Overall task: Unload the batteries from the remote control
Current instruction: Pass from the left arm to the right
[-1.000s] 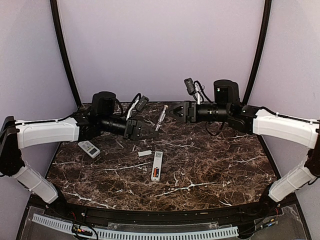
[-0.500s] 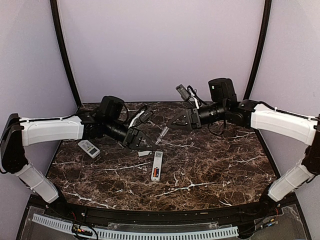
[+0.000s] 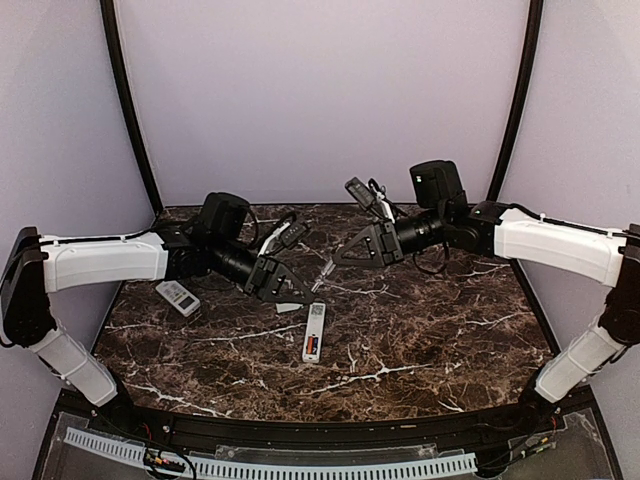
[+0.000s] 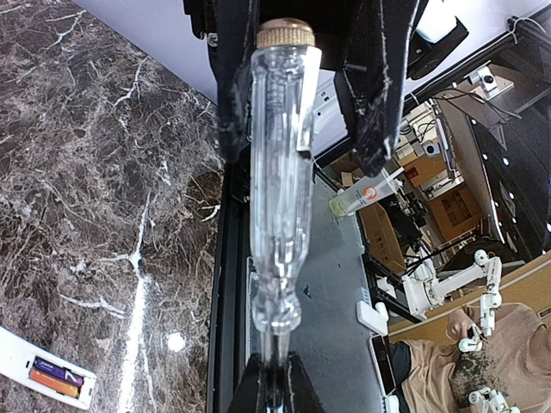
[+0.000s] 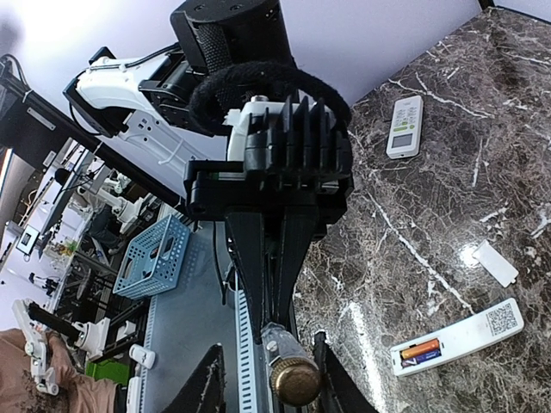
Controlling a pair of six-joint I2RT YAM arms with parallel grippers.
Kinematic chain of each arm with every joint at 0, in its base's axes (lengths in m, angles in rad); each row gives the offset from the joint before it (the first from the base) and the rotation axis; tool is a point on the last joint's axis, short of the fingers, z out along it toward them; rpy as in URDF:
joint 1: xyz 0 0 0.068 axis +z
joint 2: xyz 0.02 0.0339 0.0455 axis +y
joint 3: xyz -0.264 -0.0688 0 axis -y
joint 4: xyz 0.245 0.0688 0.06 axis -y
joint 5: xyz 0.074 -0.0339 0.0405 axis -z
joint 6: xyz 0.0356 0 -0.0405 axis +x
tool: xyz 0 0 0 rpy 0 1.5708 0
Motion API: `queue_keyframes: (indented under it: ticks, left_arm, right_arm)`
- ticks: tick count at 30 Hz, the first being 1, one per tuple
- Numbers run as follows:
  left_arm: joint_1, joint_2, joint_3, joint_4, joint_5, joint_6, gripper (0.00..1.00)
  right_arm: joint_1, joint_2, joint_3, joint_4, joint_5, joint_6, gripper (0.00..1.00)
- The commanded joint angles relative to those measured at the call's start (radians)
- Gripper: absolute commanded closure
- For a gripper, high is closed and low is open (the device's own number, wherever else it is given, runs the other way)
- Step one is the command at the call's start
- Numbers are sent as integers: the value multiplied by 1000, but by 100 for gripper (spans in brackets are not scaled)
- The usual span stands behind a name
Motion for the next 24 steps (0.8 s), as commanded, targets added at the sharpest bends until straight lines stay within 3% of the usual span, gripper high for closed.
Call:
queue_keyframes:
  ticks: [1, 13, 18, 21, 23, 24]
  left_arm:
    - [-9, 3, -11, 36, 29, -13, 100]
    - [-19, 4, -13, 40, 37, -21, 100]
    - [-20, 0, -14, 41, 28, -22, 100]
    - [-21, -2, -14, 45, 5, -27, 100]
    - [-21, 0, -13, 43, -31, -34, 95]
    - [-21, 1, -11, 38, -51, -37, 82]
  right_arm:
    - [3, 17, 16, 35, -46, 1, 70]
    - [11, 30, 9, 86, -58, 22, 75]
    - [12, 30, 3, 98, -61, 28, 86]
    - [12, 23, -3, 97, -46, 27, 98]
    - [11, 13, -7, 92, -15, 25, 100]
    - [11, 6, -10, 88, 13, 24, 100]
